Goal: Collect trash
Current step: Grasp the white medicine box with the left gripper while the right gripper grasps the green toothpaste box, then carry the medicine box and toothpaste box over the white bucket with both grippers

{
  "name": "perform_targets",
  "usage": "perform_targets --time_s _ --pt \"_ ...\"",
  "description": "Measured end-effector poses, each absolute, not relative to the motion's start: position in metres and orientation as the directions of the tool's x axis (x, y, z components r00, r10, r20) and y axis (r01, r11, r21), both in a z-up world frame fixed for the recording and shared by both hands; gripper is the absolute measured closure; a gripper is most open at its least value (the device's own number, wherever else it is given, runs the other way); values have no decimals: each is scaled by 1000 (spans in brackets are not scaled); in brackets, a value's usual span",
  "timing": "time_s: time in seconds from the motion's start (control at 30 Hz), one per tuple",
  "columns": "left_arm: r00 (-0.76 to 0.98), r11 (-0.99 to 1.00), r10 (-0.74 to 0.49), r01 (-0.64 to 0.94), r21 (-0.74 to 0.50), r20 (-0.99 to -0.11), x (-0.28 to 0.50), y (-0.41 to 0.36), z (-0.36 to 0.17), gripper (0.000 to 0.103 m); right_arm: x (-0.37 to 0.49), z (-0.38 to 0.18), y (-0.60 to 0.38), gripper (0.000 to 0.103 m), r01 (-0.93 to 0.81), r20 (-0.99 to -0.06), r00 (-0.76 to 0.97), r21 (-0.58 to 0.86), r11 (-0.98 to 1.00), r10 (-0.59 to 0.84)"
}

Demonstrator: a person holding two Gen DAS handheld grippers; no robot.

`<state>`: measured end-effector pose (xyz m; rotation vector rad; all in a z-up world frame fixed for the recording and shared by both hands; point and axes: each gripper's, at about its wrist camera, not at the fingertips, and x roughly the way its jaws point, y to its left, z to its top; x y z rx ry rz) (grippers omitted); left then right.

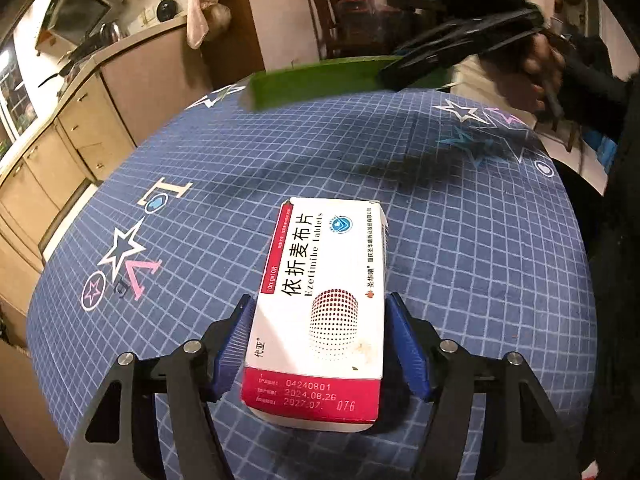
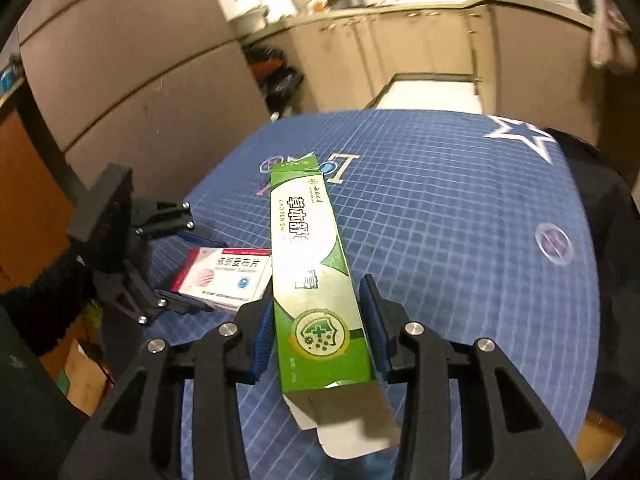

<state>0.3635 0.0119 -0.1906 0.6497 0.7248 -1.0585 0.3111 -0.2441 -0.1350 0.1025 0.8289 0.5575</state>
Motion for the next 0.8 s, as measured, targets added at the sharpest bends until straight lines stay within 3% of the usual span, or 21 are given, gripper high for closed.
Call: perform_targets --time_s 0.1,0.23,0.4,0.53,0.67,0.8 --pt "342 429 -523 897 106 -781 360 10 -190 39 298 -137 -247 67 -366 -661 572 324 872 485" --pt "510 635 -417 756 160 -752 349 -1 -181 39 274 -141 -246 68 -290 -662 611 323 901 434" --pt "715 858 -194 456 237 -671 322 -13 -156 38 249 -151 -247 70 -189 -668 653 311 931 356" --pt "762 930 -150 325 173 -629 292 -23 -137 39 230 -155 -245 70 -166 -682 659 279 946 317" --pt "823 947 -37 210 243 -566 268 -41 -130 38 209 -150 -244 71 -171 -669 680 254 952 301" --pt "819 968 -40 173 180 -572 249 -52 -118 39 183 -140 -251 73 -163 -637 722 220 962 268"
